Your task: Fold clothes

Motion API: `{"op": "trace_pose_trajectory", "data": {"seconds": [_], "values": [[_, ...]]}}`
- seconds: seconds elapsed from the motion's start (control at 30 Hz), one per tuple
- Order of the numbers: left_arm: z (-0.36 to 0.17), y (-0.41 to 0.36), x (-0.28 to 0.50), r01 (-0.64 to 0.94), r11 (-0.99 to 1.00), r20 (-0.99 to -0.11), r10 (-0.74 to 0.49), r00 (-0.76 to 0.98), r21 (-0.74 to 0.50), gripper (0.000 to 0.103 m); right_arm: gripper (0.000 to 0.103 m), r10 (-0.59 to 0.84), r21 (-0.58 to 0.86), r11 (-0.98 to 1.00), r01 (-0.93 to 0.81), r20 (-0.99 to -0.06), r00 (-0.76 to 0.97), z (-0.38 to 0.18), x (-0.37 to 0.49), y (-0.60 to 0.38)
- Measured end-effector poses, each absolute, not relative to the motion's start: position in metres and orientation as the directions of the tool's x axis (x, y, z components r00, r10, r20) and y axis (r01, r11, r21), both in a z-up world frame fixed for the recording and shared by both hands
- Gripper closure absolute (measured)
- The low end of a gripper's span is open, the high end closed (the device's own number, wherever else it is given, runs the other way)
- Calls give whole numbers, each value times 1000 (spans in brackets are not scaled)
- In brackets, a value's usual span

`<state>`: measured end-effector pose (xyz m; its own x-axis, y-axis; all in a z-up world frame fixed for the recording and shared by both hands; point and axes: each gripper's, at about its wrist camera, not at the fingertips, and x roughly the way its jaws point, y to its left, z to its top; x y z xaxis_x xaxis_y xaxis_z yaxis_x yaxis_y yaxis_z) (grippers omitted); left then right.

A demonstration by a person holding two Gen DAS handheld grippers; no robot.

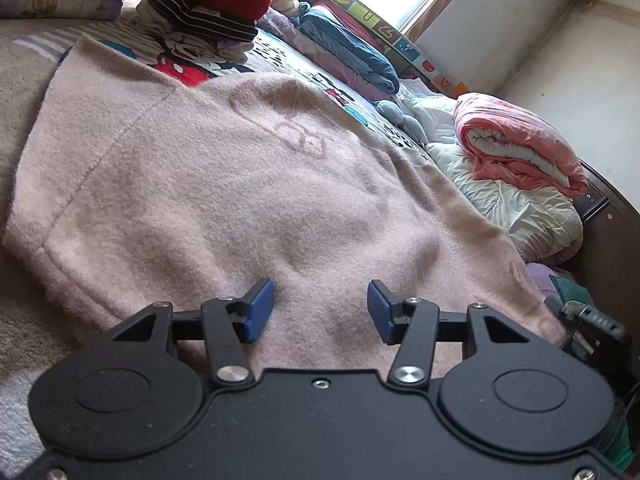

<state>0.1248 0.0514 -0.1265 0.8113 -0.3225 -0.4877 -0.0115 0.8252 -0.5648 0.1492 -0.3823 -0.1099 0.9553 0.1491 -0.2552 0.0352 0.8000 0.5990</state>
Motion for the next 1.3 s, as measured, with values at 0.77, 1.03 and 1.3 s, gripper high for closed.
{"op": "trace_pose_trajectory", "data": {"seconds": [0.77, 1.03, 1.3], "values": [[-128, 37, 122, 36, 902, -519, -279, 808, -430, 48, 89, -16, 430, 877, 215, -421, 907, -150, 141, -377], [-131, 18, 120, 73, 963, -542, -207, 814, -258, 47, 96, -40, 418, 880, 225, -407, 912, -144, 134, -388], [-134, 6, 119, 91, 981, -540, -171, 824, -171, 44, 92, -20, 528, 814, 242, -391, 920, -154, 117, -420]]}}
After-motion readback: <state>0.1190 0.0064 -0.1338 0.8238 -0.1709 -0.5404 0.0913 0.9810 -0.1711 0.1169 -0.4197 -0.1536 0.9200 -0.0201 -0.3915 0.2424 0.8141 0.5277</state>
